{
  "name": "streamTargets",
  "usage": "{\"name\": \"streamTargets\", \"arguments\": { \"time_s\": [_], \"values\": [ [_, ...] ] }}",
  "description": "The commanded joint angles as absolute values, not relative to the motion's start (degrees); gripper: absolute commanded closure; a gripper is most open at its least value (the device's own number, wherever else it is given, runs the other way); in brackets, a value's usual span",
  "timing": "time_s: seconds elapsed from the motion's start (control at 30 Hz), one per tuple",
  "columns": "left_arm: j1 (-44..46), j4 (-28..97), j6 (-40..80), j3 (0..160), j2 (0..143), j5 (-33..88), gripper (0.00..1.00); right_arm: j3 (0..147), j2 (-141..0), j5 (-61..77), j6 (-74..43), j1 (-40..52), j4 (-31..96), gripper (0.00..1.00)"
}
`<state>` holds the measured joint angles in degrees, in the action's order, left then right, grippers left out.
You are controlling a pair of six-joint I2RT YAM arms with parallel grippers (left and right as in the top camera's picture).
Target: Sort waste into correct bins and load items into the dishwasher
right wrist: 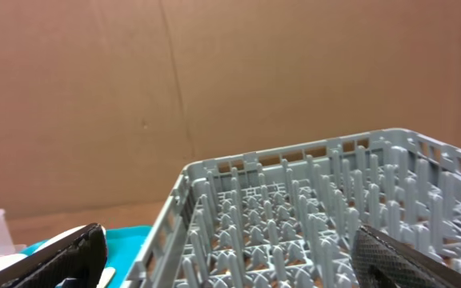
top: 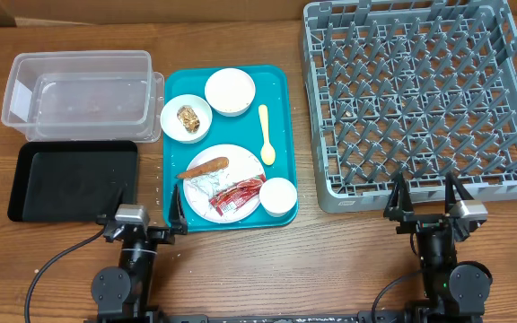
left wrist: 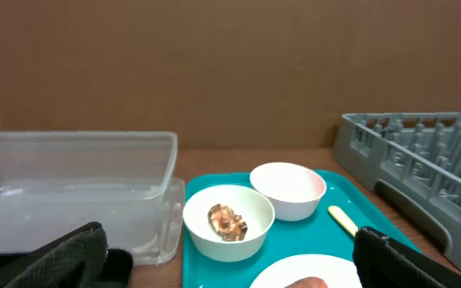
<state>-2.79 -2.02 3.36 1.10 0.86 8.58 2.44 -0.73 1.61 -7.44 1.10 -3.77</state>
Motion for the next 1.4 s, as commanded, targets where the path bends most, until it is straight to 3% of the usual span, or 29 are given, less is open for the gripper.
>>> {"name": "streamTargets", "arguments": {
  "time_s": [0.0, 0.23, 0.4, 0.73, 0.97, 1.23, 1.37],
  "values": [
    [-3.4, -2.2, -0.5, 2.5, 0.4, 13.4, 0.0, 3.0, -0.2, 6.3, -7.2, 0.6, -4.4, 0.0],
    [-3.4, 2.5, -3.2, 13.3, 7.1, 13.8, 0.0, 8.3, -0.5, 8.9, -7.0, 0.6, -1.7, 0.0],
    [-3.4, 7.5, -5.2, 27.8, 22.6, 16.4, 0.0, 17.0, -3.6, 10.0, -5.5, 0.6, 5.3, 0.0],
    [-0.1, 33.2, -7.6, 67.2, 61.0, 20.3, 0.0, 37.5, -19.9, 10.4, -4.2, 0.6, 22.2, 0.0],
    [11.7, 56.9, -9.1, 97.4, 88.6, 7.9, 0.0, 56.3, -39.7, 13.2, -4.3, 0.6, 39.6, 0.0],
    [16.2, 51.2, -9.5, 99.9, 104.4, 11.0, 0.0, 60.1, -51.9, 21.7, -4.7, 0.6, 41.7, 0.0],
    [18.3, 46.2, -15.2, 99.9, 111.8, 10.9, 0.0, 60.1, -55.1, 22.6, -4.7, 0.6, 41.9, 0.0]
  ]
}}
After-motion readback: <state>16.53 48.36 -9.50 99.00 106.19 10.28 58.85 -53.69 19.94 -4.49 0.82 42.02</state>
